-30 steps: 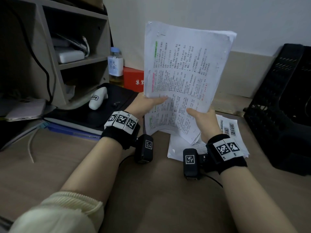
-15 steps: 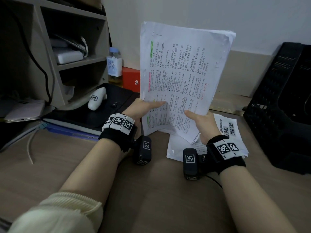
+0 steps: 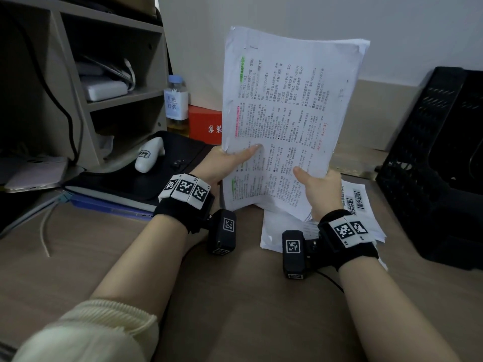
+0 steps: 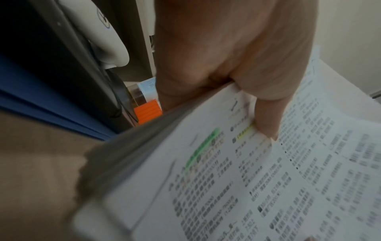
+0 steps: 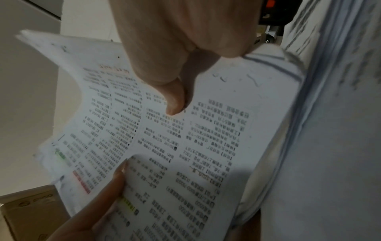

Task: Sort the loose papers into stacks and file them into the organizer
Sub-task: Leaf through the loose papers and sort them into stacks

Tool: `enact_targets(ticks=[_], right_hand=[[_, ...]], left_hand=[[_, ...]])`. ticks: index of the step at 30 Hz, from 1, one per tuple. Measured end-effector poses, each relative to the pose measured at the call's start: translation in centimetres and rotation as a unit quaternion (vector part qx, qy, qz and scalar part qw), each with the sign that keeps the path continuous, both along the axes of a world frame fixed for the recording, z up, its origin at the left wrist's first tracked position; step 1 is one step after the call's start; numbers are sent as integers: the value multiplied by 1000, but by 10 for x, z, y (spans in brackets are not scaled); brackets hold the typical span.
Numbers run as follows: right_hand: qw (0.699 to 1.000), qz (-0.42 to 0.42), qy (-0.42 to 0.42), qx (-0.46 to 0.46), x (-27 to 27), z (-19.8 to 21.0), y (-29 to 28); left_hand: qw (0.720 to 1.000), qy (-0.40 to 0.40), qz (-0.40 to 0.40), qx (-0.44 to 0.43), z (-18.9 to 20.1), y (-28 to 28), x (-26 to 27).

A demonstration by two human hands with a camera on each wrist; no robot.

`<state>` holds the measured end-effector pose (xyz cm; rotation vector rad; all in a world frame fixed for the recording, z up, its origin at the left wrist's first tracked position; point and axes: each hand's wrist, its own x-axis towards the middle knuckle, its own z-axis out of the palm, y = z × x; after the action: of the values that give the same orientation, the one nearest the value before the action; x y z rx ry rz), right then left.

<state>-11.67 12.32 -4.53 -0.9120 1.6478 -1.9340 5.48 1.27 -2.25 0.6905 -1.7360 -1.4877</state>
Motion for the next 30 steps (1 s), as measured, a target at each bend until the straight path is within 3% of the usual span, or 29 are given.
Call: enact_targets(ticks=[8,14,18,25,30], right_hand=[[998,20,-43,-42,-3,17,6],[999,29,-36,-23,2,20,5],[999,46,-27,-5,4,22,5],[997,57,-50,9,0,20,6],[992,67,-22,103,7,19,9]], left_hand=[[999,-17,-36,0,10,4,8],[998,-43,5,-40,6,-1,10],[999,-34,17,-18,5,-5,13],[999,34,29,19,12,-2,17],[988,100,84,79,15,-4,17]])
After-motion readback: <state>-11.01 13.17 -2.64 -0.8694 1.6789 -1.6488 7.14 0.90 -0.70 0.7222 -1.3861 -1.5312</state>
